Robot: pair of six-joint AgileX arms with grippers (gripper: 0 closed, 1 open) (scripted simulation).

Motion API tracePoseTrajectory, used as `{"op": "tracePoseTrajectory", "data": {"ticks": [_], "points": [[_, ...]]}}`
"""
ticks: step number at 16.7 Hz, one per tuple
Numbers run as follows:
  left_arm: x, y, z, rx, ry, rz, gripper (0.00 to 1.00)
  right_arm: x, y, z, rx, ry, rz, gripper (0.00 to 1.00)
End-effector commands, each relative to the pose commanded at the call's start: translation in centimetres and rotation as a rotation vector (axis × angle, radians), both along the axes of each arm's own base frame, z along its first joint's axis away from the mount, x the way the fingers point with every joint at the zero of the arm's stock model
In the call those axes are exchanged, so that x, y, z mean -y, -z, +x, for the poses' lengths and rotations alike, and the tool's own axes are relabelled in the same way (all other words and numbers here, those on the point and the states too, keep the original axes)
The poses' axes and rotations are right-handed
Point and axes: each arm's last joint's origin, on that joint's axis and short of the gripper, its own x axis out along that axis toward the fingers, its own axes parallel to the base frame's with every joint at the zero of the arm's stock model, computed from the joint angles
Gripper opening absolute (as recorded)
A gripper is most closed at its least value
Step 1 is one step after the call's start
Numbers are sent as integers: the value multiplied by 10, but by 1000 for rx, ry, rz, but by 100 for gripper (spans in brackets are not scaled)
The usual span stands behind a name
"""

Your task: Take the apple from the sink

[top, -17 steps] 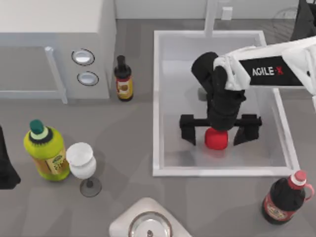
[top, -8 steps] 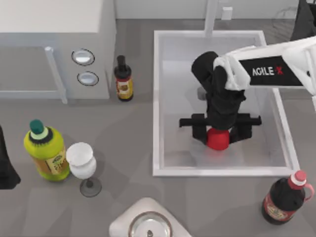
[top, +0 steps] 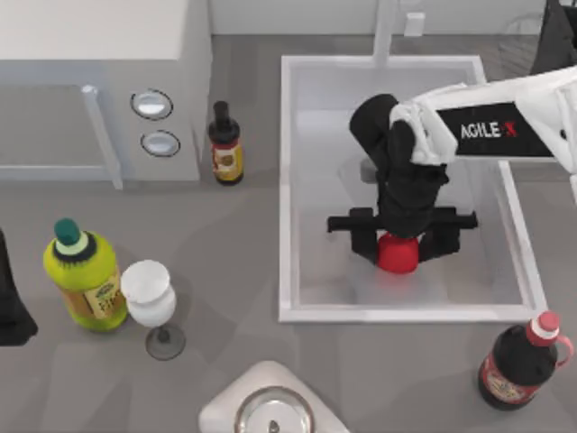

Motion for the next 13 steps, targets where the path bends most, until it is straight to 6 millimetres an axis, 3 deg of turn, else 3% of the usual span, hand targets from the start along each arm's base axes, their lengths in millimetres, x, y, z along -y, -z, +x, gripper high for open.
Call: {"op": "tracePoseTrajectory", "data": {"ticks": [1, 2, 5, 8, 13], "points": [[0, 0, 0, 0, 0, 0, 100, 0, 0, 0, 0, 0, 0, 0], [0, 0, 0, 0, 0, 0, 100, 0, -29, 5, 50, -8, 0, 0], [0, 0, 0, 0, 0, 0, 100, -3, -35, 9, 47, -8, -2, 0], [0, 0, 0, 0, 0, 0, 100, -10, -63, 20, 43, -8, -4, 0], [0, 0, 0, 0, 0, 0, 100, -16, -161, 32, 27, -9, -12, 0]]}}
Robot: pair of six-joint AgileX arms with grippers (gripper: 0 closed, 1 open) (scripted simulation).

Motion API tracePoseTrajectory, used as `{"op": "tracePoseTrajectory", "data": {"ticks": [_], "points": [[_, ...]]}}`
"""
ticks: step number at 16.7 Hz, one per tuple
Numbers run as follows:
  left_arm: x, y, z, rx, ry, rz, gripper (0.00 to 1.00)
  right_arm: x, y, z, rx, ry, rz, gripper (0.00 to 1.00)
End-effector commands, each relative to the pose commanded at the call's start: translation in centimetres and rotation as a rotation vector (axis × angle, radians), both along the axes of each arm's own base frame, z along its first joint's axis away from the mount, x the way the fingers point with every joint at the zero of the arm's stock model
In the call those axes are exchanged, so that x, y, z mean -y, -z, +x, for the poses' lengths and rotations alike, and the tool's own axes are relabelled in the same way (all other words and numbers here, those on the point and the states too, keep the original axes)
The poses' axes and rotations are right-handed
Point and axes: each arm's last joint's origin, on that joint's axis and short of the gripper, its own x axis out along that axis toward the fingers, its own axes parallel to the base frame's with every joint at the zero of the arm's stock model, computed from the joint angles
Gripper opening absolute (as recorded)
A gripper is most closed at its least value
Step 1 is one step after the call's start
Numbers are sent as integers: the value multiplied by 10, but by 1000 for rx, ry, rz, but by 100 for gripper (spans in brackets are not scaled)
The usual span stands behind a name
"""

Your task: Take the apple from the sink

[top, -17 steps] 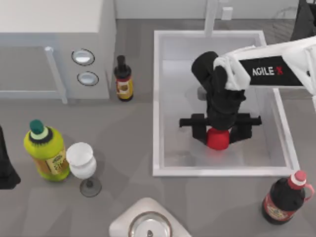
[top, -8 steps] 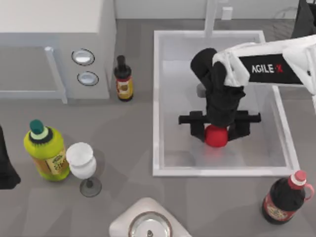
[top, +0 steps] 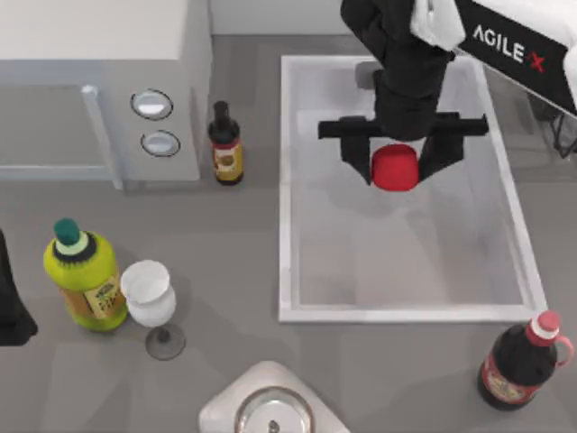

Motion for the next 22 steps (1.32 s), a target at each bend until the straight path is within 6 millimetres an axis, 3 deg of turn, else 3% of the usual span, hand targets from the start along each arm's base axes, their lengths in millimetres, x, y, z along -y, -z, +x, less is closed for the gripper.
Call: {"op": "tracePoseTrajectory", "data": {"ticks": [4, 6, 8, 13, 15, 18, 22], "points": [[0, 0, 0, 0, 0, 0, 100, 8, -78, -13, 3, 0, 2, 0], [0, 0, 0, 0, 0, 0, 100, 12, -104, -21, 14, 0, 7, 0], [0, 0, 0, 0, 0, 0, 100, 16, -117, -26, 22, 0, 11, 0], [0, 0, 0, 0, 0, 0, 100, 15, -118, -27, 23, -3, 12, 0], [0, 0, 0, 0, 0, 0, 100, 28, -120, -24, 28, -2, 14, 0], [0, 0, 0, 0, 0, 0, 100, 70, -122, -17, 27, 0, 13, 0], [0, 0, 0, 0, 0, 0, 100, 148, -110, -20, -24, 4, 3, 0]]}}
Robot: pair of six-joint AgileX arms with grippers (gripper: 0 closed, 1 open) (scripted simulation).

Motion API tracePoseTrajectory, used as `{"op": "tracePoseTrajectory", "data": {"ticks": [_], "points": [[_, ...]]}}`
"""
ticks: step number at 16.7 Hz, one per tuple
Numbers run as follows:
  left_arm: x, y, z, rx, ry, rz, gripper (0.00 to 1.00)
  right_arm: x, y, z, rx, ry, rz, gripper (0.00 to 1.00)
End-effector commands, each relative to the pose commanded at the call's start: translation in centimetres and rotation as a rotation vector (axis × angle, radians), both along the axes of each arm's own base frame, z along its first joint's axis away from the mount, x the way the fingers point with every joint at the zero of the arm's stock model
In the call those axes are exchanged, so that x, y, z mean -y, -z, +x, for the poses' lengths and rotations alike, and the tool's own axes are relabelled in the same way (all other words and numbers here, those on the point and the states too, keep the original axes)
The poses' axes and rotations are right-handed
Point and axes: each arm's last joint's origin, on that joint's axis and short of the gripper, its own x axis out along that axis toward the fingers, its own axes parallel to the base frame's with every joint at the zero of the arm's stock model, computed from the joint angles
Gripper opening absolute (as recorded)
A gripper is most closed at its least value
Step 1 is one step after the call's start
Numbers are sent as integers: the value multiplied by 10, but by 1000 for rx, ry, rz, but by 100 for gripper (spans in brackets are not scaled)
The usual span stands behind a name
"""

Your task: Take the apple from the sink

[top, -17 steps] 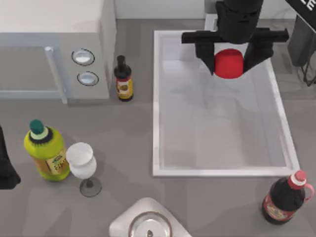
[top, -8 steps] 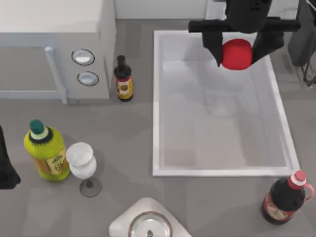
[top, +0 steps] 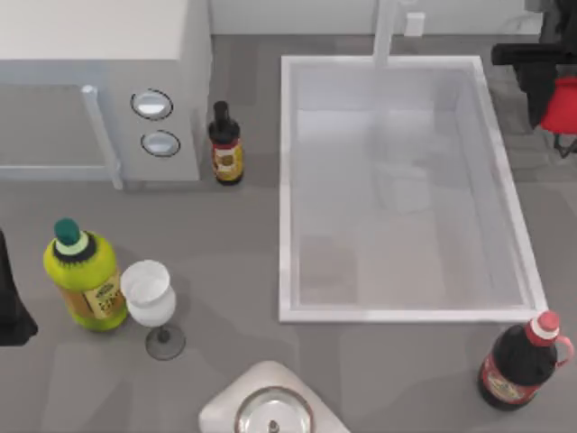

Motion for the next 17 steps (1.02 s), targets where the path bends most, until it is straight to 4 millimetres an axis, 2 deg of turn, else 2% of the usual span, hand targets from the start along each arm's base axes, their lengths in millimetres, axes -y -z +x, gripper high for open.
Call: {"op": "tracePoseTrajectory", "data": {"ticks": [3, 6, 12, 14, 17], "points": [[0, 0, 0, 0, 0, 0, 100, 52, 6, -14, -14, 3, 5, 0], [0, 0, 0, 0, 0, 0, 100, 80, 6, -24, -4, 4, 8, 0], [0, 0, 0, 0, 0, 0, 100, 80, 11, -24, -8, 3, 8, 0], [0, 0, 0, 0, 0, 0, 100, 81, 27, -22, -11, 4, 8, 0], [0, 0, 0, 0, 0, 0, 100, 81, 65, -19, 3, 4, 8, 0]]}}
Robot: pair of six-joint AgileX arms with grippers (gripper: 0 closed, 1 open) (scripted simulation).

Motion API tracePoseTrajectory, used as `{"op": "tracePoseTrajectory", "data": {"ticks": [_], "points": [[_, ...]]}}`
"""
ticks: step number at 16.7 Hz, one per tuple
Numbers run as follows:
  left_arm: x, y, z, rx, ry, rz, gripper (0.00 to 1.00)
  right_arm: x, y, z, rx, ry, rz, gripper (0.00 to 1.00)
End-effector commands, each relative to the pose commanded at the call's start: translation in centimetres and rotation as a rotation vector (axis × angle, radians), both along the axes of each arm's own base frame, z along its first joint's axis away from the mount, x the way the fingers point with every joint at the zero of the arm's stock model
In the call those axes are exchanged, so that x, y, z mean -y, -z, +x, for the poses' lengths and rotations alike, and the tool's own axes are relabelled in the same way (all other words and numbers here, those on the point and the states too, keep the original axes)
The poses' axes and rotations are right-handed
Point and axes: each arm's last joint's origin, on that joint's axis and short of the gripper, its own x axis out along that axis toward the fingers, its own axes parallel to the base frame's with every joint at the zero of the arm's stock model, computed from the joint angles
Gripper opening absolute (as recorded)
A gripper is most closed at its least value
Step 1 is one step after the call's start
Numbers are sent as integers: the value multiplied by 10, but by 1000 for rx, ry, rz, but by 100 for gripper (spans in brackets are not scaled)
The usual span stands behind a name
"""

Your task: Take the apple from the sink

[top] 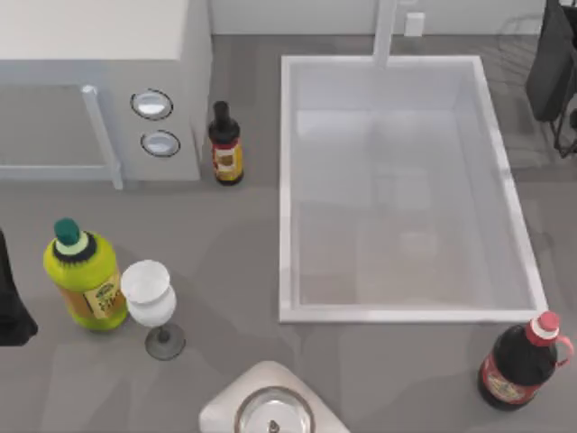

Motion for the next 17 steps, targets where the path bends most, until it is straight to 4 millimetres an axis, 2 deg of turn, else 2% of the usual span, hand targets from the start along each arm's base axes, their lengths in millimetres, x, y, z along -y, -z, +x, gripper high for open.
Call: {"op": "tracePoseTrajectory", "data": {"ticks": [2, 4, 6, 9, 17], "points": [[0, 0, 0, 0, 0, 0, 100, 0, 27, -2, 3, 0, 0, 0], [0, 0, 0, 0, 0, 0, 100, 0, 45, -5, -2, 1, 1, 0], [0, 0, 0, 0, 0, 0, 100, 1, 52, -6, -6, 1, 1, 0], [0, 0, 0, 0, 0, 0, 100, 1, 52, -6, -6, 1, 1, 0], [0, 0, 0, 0, 0, 0, 100, 1, 52, -6, -6, 1, 1, 60]]}}
